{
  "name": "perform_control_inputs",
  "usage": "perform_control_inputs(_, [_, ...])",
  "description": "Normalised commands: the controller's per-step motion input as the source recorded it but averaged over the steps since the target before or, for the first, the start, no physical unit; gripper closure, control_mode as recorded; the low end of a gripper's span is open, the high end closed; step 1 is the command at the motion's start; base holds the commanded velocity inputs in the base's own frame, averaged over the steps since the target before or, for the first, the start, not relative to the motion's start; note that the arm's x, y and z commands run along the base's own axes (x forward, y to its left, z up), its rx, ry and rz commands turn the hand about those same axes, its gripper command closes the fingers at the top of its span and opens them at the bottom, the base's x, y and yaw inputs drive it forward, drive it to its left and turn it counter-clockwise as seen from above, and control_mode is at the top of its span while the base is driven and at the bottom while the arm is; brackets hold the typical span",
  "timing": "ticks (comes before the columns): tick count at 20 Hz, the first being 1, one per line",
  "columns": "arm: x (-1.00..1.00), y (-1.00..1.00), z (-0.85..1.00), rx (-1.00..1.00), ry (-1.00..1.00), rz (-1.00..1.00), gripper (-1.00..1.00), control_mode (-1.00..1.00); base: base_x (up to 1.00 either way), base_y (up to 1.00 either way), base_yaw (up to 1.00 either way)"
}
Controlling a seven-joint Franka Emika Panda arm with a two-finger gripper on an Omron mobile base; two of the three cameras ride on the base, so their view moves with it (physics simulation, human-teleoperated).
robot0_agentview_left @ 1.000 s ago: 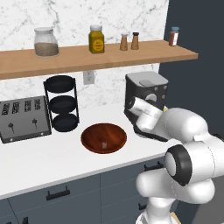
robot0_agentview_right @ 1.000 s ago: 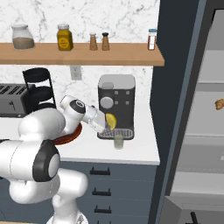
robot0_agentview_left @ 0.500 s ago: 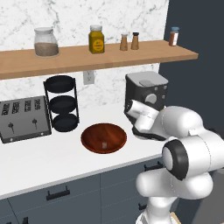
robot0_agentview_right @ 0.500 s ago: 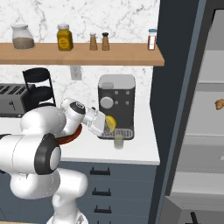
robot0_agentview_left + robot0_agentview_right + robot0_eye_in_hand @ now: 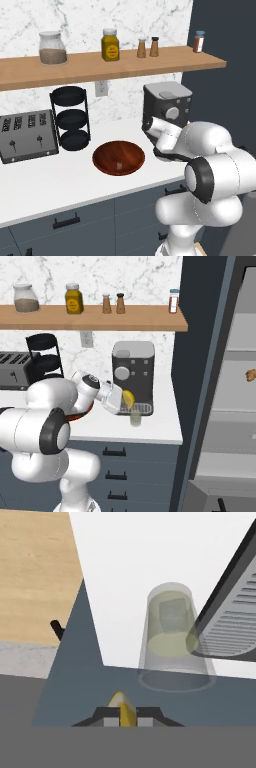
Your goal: Grab a lemon wedge from the fridge and one ice cube from the ice bowl, and put them in the glass of lemonade.
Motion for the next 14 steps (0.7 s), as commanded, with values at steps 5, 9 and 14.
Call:
perform_control_inputs(5, [0.14,-0.01,-0.03,0.00,-0.01,0.00,1.00,-1.00,0.00,0.00,0.00])
perform_control_inputs(9, [0.26,-0.08,0.00,0.00,0.00,0.00,1.00,-1.00,0.00,0.00,0.00])
perform_control_inputs(14, [0.31,-0.08,-0.04,0.00,0.00,0.00,1.00,-1.00,0.00,0.00,0.00])
